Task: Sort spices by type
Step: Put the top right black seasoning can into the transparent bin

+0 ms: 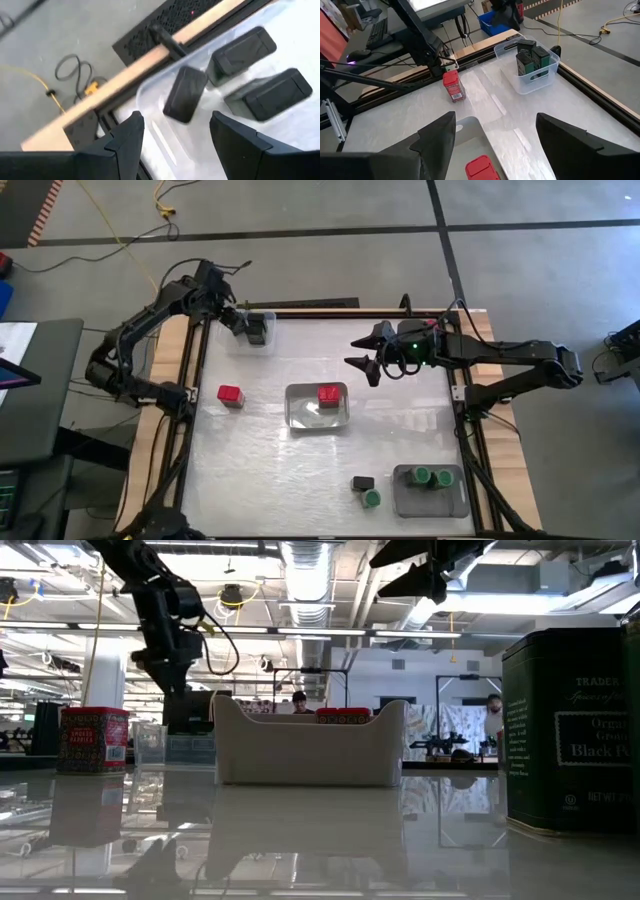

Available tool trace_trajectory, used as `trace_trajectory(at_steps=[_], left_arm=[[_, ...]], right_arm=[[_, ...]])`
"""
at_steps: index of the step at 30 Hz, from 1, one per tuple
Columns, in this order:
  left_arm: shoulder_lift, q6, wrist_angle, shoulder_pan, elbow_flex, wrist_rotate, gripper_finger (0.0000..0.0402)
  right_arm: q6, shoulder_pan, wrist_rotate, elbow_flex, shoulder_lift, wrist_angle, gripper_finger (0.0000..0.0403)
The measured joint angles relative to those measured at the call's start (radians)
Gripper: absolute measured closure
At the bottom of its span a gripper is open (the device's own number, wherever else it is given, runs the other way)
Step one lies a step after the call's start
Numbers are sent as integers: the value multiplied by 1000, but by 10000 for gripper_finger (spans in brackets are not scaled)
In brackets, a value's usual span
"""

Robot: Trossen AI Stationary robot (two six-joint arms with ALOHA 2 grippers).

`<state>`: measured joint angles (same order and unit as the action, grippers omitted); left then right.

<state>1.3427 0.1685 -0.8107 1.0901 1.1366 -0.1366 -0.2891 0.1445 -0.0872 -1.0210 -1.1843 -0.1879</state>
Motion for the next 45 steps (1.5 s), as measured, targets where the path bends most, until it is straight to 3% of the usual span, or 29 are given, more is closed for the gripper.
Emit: trace_trajectory(at_steps=[7,16,22,29,45], left_arm=[[32,-44,-69,-1,0,119,184],[66,-82,-126,-4,0,138,184],[66,-32,-115,-16,-4,209,184],[66,93,-86,-20,-60,209,184],[66,187,15,-20,-99,200,184]], right_arm=[[1,0,0,0,0,0,100],[0,0,0,0,0,-1,100],[-1,0,0,0,0,-3,100],[-1,0,0,0,0,-3,100],[-15,0,0,0,0,-3,100]])
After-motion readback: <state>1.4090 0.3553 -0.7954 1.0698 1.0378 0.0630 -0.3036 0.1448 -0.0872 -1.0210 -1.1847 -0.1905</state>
